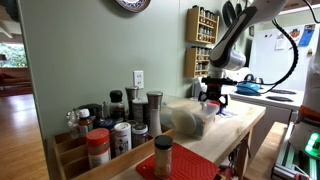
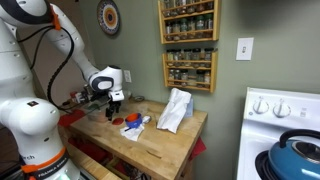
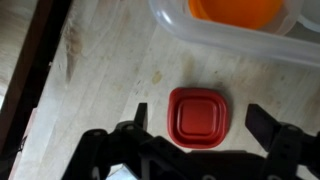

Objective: Move the small clear lunch box a little to the right, pick up the red lunch box lid and put it on the small clear lunch box

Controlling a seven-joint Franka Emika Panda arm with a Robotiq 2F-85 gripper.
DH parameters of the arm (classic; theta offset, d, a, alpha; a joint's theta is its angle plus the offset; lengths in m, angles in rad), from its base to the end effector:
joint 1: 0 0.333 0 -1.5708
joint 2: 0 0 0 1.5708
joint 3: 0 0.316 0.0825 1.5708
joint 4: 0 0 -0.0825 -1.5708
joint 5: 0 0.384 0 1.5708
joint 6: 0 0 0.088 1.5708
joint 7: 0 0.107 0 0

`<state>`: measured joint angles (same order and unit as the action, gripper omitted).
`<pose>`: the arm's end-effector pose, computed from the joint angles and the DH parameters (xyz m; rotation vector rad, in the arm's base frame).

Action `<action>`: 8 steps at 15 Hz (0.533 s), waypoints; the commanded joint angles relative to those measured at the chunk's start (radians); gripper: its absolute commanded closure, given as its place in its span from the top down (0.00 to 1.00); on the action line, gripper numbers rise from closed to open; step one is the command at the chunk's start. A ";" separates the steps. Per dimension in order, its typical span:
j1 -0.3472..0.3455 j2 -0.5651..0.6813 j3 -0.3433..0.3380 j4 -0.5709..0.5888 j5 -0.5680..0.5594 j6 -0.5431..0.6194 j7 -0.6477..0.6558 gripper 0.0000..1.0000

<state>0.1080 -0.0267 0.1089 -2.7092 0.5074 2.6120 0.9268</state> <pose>0.3890 0.0745 0.2292 -2.4829 1.6250 0.2755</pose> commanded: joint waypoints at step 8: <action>0.014 0.101 0.017 0.008 0.203 0.137 -0.081 1.00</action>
<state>0.1168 0.0370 0.1152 -2.7080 0.6320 2.6989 0.8959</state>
